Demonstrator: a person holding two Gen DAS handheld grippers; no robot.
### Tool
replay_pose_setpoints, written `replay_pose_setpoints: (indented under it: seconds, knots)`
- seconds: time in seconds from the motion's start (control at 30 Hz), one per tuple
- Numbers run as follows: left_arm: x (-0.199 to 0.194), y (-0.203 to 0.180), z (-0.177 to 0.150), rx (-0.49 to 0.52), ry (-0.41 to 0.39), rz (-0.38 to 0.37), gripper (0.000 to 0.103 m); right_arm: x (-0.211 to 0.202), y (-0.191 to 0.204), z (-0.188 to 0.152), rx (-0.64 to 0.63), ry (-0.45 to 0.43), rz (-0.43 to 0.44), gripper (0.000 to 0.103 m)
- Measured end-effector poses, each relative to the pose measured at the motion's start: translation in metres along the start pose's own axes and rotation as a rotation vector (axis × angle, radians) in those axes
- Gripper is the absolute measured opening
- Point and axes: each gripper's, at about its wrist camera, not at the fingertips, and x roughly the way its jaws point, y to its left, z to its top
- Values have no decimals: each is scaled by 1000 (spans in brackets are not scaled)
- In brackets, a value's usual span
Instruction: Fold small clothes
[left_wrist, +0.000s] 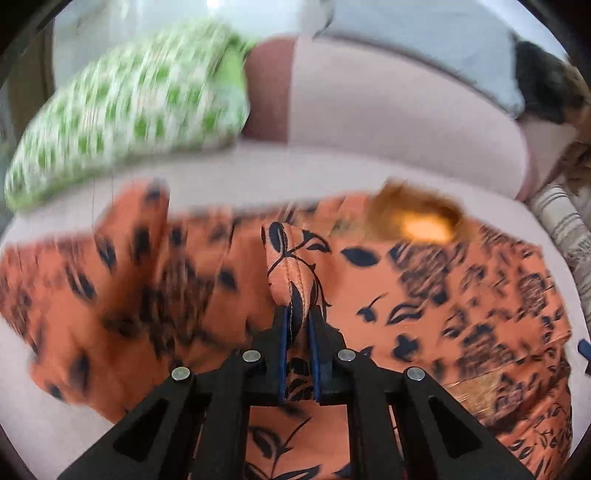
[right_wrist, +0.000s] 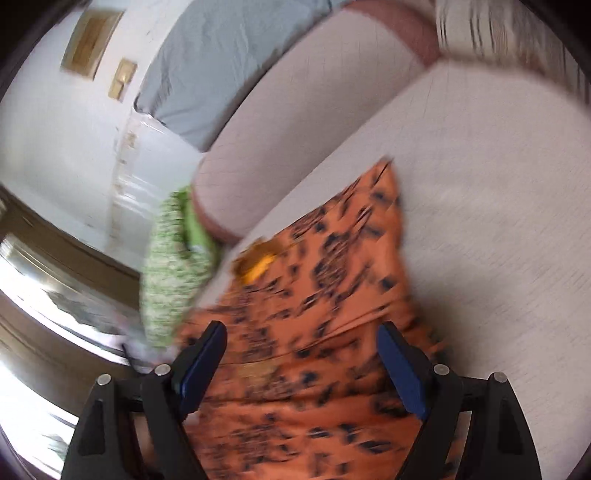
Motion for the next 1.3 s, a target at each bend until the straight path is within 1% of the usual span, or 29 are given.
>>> replay_pose_setpoints:
  seconds: [0.03,0.07,0.13,0.2,0.27,0.3,0.33,0.37,0.4,0.43,0.47,0.5,0.57,0.67,0.77,0.8,0.83,0.87,0.9,0.93,0.97,1.0,1.03,1.07,1.1,1.17,1.23,1.27,1.3]
  knots:
    - [2,2,-3,-5,3,-1,11,8,-7,0,60,24,41,85]
    - [3,3,-6,-12,-7,-7,11,14,-14,0,110,25,46,85]
    - [2,4,-6,-23,-9,-7,11,26,-31,7,174,-1,-7,85]
    - [5,7,-3,-27,1,-8,11,25,-49,18,244,-80,-23,85]
    - [7,8,-2,-24,6,-20,13,8,-59,24,272,-194,-35,85]
    - [7,5,-6,-14,5,-22,13,2,-71,23,323,-225,-40,84]
    - [6,4,-6,1,-1,-16,14,2,-78,20,356,-224,-33,81]
    - [7,1,-5,17,-6,-6,14,3,-71,19,307,-204,-60,79]
    - [7,1,-6,23,-11,-2,14,5,-60,18,237,-164,-94,81]
    - [8,1,-5,25,-12,-2,14,8,-50,17,187,-118,-101,82]
    - [9,3,-5,24,-11,-5,14,9,-45,15,165,-83,-97,82]
    - [8,3,-5,24,-10,-7,15,4,-39,12,153,-49,-129,82]
    - [8,5,-5,24,-11,-14,16,-11,-33,12,131,-74,-147,82]
    - [8,7,-6,15,-14,-23,16,-30,-16,32,46,-174,-231,82]
    - [7,9,-6,10,-14,-30,17,0,-14,69,-21,-131,-318,82]
    - [8,9,-6,7,-13,-32,17,18,-19,83,-41,-93,-361,82]
    - [8,10,-6,6,-13,-34,17,31,-26,91,-44,-60,-389,76]
    - [7,10,-6,5,-13,-35,17,46,-34,95,-31,-14,-409,67]
    - [7,10,-6,6,-15,-37,17,59,-40,95,-23,40,-415,35]
    - [7,11,-7,7,-16,-40,17,66,-40,93,-39,66,-428,20]
    - [8,12,-7,7,-16,-45,17,70,-32,89,-102,72,-468,20]
    - [8,13,-7,5,-16,-49,17,71,-22,85,-190,59,-515,15]
    - [9,14,-7,3,-16,-54,18,71,-19,82,-239,34,-576,14]
    - [10,14,-7,3,-16,-54,18,71,-22,80,-266,9,-643,14]
    - [10,14,-7,4,-16,-53,18,71,-25,77,-283,-14,-685,12]
    - [10,14,-6,8,-14,-53,18,68,-21,73,-302,-30,-681,15]
    - [11,14,-5,8,-12,-57,18,50,-7,68,-294,-99,-702,17]
    - [11,13,-5,10,-12,-56,18,39,1,62,-301,-133,-687,17]
    - [11,13,-5,13,-13,-52,18,30,16,56,-322,-166,-629,18]
